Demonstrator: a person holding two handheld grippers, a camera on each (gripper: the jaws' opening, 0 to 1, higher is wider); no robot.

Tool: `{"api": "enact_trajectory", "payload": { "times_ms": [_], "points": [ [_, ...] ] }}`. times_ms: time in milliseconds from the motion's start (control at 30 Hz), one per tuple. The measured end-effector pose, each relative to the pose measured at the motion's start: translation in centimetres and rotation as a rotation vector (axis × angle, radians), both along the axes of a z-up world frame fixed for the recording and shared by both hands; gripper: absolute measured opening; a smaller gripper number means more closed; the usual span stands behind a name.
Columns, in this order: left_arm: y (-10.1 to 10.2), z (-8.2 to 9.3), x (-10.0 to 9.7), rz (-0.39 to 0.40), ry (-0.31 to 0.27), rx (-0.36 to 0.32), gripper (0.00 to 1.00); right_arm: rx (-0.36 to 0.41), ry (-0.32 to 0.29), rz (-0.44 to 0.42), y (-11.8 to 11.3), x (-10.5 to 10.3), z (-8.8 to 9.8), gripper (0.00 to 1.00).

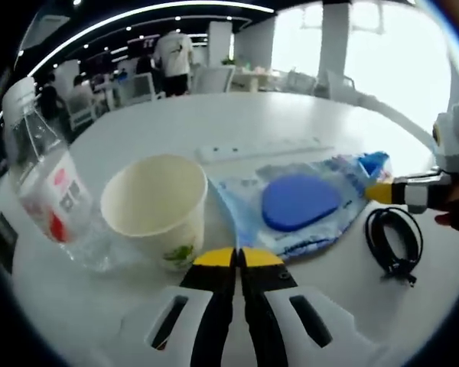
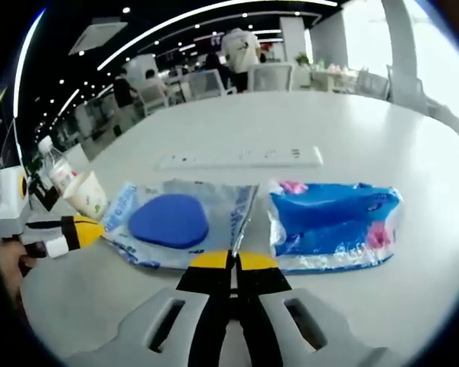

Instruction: Arrange the tabletop items into an orderly group along one side of the table until the central work area is clear of visible clutter.

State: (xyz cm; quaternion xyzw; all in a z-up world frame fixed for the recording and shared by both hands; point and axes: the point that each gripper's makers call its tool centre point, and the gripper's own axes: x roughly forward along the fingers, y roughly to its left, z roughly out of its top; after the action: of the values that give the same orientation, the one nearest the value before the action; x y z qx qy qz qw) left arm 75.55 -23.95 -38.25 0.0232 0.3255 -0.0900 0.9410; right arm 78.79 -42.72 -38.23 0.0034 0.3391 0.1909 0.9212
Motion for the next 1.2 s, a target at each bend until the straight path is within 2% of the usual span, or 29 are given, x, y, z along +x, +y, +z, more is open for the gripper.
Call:
{"api": "enact_trajectory", "payload": {
  "times_ms": [167, 267, 300, 333, 433, 600, 800, 900, 967, 1067, 1167, 1200],
  "points": [
    [0.2, -0.1, 0.1, 0.009, -0.005, 0.005, 0.0, 0.009, 0.009, -0.004, 0.0, -0.1, -0.2, 0.03],
    [0.4, -0.2, 0.2, 0.005, -0.018, 0.032, 0.02, 0.01, 0.015, -0.012, 0.0, -0.2, -0.4, 0.04],
    [0.2, -0.1, 0.2, -0.06, -0.027, 0.076, 0.02, 0.008, 0.013, -0.018, -0.1, -0.1, -0.4, 0.04],
    [0.3, 0.0, 0.2, -0.055, -0.032, 0.085, 0.04, 0.005, 0.01, -0.022, -0.2, 0.0, -0.4, 0.05],
    [0.3, 0.3, -0.2, -0.042, -0.027, 0.059, 0.07, -0.024, 0.009, -0.024, -0.7, -0.2, -0.2, 0.07],
    [0.0, 1.0, -1.1, -0.048, -0.022, 0.019, 0.17, 0.026, 0.011, -0.06, -0.8, -0.5, 0.9, 0.11],
    [0.1, 2.6, -2.3, -0.054, -0.046, 0.008, 0.25, 0.033, 0.003, -0.068, -0.9, -1.4, 2.3, 0.24],
    [0.5, 3.3, -2.9, -0.054, -0.052, 0.014, 0.26, 0.035, -0.008, -0.043, -0.7, -2.0, 3.3, 0.3],
    [1.1, 3.7, -3.3, -0.044, -0.049, 0.012, 0.3, 0.041, -0.018, 0.003, -0.2, -2.7, 4.1, 0.33],
    [1.8, 4.6, -4.0, -0.014, -0.053, -0.037, 0.34, 0.039, -0.031, 0.049, 0.1, -3.8, 5.1, 0.41],
    [2.4, 5.4, -4.8, -0.023, -0.061, -0.036, 0.41, 0.031, -0.07, 0.1, 0.3, -4.7, 6.4, 0.51],
    [2.5, 5.8, -5.1, -0.028, -0.058, -0.06, 0.44, 0.043, -0.069, 0.114, 0.5, -5.3, 6.7, 0.56]
  ]
}}
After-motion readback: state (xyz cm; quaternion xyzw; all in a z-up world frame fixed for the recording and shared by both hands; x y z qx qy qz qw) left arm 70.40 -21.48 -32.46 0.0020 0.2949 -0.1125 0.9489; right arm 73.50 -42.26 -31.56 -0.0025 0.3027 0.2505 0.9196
